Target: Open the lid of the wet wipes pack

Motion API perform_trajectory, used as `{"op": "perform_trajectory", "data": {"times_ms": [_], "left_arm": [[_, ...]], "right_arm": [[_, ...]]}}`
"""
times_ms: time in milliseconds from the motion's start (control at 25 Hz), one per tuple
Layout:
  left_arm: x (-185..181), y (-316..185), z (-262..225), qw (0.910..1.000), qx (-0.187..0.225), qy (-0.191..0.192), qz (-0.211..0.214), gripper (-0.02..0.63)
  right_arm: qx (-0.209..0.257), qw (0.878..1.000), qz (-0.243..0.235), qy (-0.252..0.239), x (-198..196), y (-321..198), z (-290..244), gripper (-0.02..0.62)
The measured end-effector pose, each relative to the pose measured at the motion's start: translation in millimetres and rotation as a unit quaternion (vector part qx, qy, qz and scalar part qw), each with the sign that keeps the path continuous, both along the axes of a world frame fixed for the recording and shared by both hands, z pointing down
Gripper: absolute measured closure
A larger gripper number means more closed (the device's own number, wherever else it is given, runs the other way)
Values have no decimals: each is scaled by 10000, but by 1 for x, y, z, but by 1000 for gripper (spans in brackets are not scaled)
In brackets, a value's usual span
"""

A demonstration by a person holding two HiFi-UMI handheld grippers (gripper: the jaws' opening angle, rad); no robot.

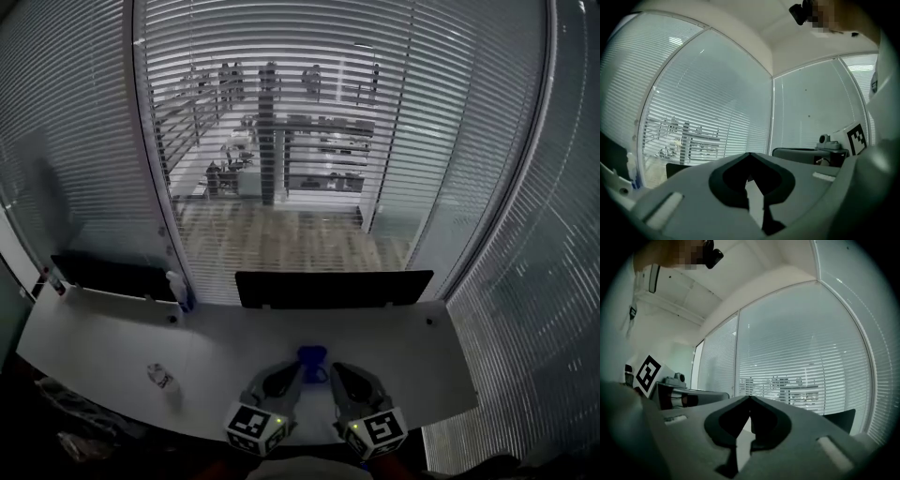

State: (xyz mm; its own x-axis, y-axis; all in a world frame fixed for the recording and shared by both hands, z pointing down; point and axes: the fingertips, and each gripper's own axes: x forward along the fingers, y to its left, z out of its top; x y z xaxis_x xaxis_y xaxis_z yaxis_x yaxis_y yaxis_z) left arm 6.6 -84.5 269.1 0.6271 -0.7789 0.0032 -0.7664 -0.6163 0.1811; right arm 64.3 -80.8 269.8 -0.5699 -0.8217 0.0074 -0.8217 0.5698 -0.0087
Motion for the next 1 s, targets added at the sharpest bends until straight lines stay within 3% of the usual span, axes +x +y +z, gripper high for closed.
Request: {"op": "perform_trajectory", "data": {"times_ms": [200,520,1000], "left_arm": [[1,9,21,10000,-28,45,4,604],[6,22,31,9998,-176,52,45,603],[17,18,47,9998,-196,-18,53,603]], "right_arm": [[-111,9998,-36,-151,-8,19,20,594],[-150,9993,-137,-326,-7,31,4,594],[-31,9999,-144,-90,8,28,23,595]]}}
